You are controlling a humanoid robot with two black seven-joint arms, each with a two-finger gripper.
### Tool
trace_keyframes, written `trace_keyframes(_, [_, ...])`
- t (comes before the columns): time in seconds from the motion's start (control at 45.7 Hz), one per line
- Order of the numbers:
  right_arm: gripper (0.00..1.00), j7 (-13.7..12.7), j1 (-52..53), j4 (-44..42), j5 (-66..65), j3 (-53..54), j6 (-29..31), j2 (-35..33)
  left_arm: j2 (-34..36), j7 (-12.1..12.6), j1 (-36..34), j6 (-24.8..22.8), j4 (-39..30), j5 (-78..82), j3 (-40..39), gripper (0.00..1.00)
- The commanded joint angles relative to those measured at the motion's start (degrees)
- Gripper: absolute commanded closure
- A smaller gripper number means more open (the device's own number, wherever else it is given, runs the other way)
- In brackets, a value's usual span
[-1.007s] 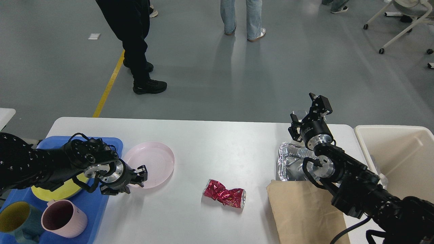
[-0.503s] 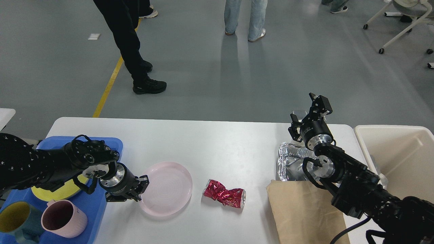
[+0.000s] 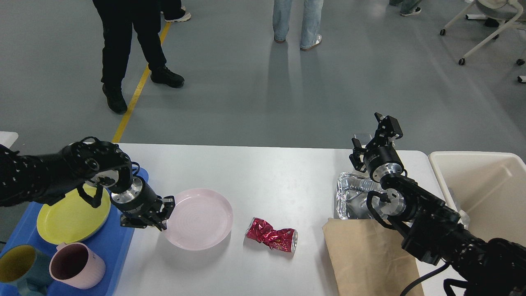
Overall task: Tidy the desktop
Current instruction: 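Lift the pink plate with the left gripper onto the yellow plate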
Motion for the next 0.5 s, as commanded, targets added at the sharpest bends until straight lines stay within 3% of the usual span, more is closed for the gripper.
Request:
trace_keyframes(0.0, [0.0,0.0,0.0,0.0,0.0,0.0,0.0,0.0,1.85,0.71,-5.3,-4.79,-0.1,0.0,0.02,1.0])
trace_keyframes(0.175, [0.0,0.0,0.0,0.0,0.0,0.0,0.0,0.0,4.66,2.38,-12.33,-11.12,-0.71,0.0,-0.24,1.0])
trace_keyframes(0.481, [0.0,0.0,0.0,0.0,0.0,0.0,0.0,0.0,12.22,2.56,-25.69,-11.19,-0.89,0.0,-0.33,1.0])
